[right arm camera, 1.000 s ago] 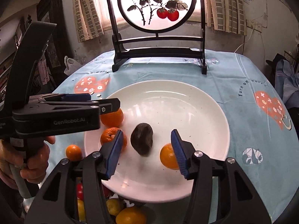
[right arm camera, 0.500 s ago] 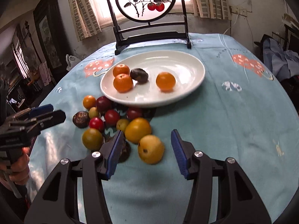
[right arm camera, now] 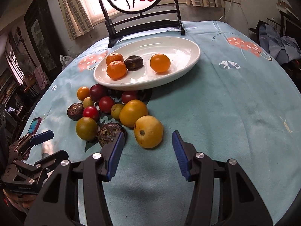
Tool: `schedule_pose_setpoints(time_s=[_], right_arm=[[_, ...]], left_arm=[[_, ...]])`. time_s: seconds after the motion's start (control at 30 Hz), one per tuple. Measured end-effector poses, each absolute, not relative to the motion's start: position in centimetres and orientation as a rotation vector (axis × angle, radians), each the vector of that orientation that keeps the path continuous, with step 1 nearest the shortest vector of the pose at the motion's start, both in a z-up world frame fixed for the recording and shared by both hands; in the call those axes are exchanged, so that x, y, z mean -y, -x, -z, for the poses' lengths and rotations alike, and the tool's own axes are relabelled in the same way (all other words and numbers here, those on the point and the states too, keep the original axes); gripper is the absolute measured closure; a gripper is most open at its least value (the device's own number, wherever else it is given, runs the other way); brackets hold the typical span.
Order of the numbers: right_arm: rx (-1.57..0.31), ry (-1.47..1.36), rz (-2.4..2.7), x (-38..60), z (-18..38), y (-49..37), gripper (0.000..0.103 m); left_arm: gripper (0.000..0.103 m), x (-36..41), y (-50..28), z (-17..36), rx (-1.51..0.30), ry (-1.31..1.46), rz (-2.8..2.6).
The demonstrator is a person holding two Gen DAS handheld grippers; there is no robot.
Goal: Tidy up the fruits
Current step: 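Grasp a large yellow fruit with the right tool while the left tool grasps an olive-yellow fruit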
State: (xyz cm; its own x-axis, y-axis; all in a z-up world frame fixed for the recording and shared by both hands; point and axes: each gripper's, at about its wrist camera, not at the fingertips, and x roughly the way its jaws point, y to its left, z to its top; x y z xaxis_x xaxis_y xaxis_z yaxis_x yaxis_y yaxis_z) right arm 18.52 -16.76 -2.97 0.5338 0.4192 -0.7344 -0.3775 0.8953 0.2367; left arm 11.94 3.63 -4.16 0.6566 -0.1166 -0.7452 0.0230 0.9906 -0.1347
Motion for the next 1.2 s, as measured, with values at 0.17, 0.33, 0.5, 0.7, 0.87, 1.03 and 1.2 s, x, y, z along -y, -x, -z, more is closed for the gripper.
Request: schedule_pose_setpoints(time_s=[0.17, 0.33, 0.5, 0.7, 0.87, 1.03, 1.2], right_arm=[[-0.9, -0.053, -0.463, 16.2, 3.2, -19.5, 0.05], [-0.925, -0.053, -0.447, 15.9, 3.6, -20.4, 0.055], [-0.971, -0.076, -0.479, 15.8, 4.4, -21.0, 0.068], [-0.936, -0.202, -0.539, 17.4, 4.1, -21.0, 0.069], [-0.889, -0.282, -0.583, 18.3, 3.4, -20.8, 0.069], [-0.875, -0.295, -0.599, 18.4, 3.1, -20.6, 0.069], [-0.868, -0.297, -0.604, 18.5, 3.1, -20.6, 0.069]], left_arm=[[0.005, -3.9, -12.0, 4.2, -0.852, 0.136, 0.08], [0.005, -4.0, -12.0, 4.2, -0.857, 0.143, 0.08], [0.005, -4.0, -12.0, 4.3, -0.86, 0.144, 0.08], [0.007, -4.0, -12.3, 4.1, -0.854, 0.166, 0.115], [0.03, -3.1, -14.2, 3.8, -0.868, 0.21, 0.164], [0.046, -2.5, -16.0, 4.0, -0.895, 0.222, 0.155], [0.048, -2.2, -17.2, 4.3, -0.925, 0.237, 0.141]])
